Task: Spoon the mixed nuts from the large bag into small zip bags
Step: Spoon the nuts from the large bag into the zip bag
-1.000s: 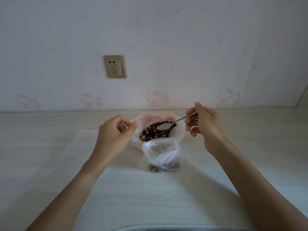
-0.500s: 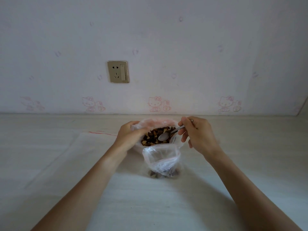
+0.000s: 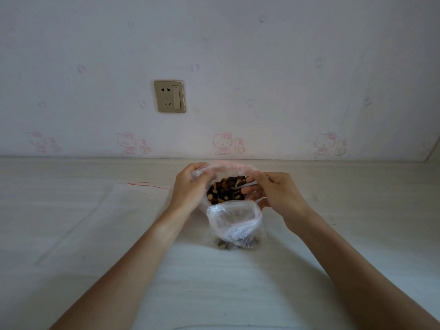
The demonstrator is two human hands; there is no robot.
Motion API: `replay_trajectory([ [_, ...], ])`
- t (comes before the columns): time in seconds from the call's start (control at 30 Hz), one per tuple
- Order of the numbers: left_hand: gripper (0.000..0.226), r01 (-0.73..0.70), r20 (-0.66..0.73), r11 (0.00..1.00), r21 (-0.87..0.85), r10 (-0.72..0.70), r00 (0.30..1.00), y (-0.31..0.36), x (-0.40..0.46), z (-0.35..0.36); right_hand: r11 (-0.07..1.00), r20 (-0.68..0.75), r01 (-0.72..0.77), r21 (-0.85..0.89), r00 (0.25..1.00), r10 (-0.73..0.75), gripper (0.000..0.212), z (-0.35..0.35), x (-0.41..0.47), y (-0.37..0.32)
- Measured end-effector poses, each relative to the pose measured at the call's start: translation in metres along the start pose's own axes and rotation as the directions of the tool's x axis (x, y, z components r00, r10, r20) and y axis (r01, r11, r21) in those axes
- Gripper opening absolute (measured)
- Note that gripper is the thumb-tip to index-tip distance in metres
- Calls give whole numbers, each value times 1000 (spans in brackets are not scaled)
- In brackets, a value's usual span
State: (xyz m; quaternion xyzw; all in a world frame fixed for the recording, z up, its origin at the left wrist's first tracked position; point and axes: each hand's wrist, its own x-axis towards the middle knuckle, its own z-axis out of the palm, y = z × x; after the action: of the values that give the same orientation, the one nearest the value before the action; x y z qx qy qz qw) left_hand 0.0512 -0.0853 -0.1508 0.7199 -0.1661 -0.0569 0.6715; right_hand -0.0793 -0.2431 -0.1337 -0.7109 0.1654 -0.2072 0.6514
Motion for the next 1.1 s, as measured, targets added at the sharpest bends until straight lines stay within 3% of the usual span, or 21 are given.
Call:
replay_trajectory([
  [0.2, 43, -6, 38, 999, -39, 7, 999, 8, -7, 2, 992, 31, -101, 78, 995, 99, 35, -2, -1, -1],
  [0.43, 22, -29, 63, 999, -33, 31, 997, 5, -6, 2, 987, 40, -127, 94, 992, 123, 36, -2, 0, 2],
  [0.77, 30, -86, 36, 996, -4, 86, 996, 12, -10, 2, 966, 27, -181, 186, 984, 179, 35, -6, 5, 4],
  [1.1, 34, -90, 75, 987, 133, 80, 994, 11, -3, -14, 973, -65, -81, 215, 993, 97, 37, -16, 6, -6],
])
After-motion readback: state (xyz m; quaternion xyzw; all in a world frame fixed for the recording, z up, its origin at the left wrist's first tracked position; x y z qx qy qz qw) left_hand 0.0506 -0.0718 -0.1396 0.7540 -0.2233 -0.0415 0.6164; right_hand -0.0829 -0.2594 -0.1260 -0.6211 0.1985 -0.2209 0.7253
